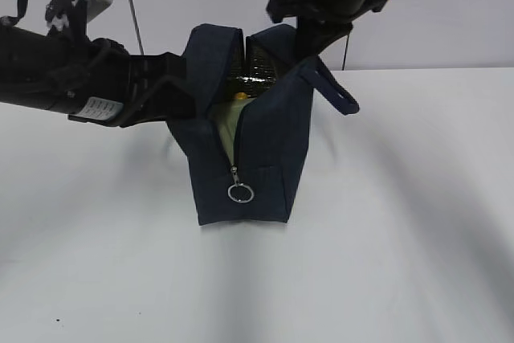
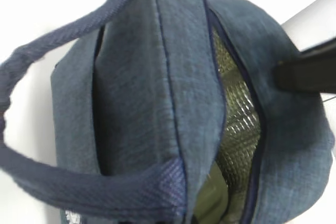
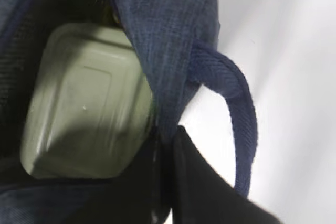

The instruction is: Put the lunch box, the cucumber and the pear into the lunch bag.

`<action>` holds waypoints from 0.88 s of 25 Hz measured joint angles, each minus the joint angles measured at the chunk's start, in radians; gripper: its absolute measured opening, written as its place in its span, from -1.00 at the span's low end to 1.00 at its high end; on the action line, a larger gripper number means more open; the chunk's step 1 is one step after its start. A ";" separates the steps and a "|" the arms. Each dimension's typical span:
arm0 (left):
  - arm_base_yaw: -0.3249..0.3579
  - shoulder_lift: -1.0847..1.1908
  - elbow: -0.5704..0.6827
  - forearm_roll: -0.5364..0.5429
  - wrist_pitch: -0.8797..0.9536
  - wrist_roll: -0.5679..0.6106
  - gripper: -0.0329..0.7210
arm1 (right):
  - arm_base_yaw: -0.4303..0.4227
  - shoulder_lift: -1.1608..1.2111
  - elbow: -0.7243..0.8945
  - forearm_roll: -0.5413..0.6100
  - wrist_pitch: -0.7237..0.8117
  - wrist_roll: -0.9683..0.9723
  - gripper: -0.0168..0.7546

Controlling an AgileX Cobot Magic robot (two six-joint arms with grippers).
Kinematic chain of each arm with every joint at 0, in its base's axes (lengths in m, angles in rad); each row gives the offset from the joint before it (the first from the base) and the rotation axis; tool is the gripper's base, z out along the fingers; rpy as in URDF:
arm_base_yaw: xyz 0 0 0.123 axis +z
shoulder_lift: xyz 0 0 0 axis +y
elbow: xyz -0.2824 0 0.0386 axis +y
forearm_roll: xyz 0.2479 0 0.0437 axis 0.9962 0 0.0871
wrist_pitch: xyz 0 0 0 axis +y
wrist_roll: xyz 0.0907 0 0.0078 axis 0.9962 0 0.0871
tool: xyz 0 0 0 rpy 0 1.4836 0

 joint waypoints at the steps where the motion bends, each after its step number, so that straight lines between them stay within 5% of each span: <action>1: -0.004 0.010 -0.009 -0.016 0.006 0.000 -0.96 | -0.013 -0.015 0.024 -0.004 0.000 -0.005 -0.94; 14: -0.058 0.088 -0.030 -0.090 0.021 0.000 -0.96 | -0.022 -0.002 0.096 0.104 -0.010 -0.177 -0.89; 17: -0.058 0.091 -0.030 -0.117 0.019 0.000 -0.96 | -0.022 0.000 0.096 0.108 -0.010 -0.199 -0.54; 22: -0.058 0.091 -0.030 -0.130 0.017 0.000 -0.96 | -0.022 0.000 0.094 0.108 -0.015 -0.200 0.30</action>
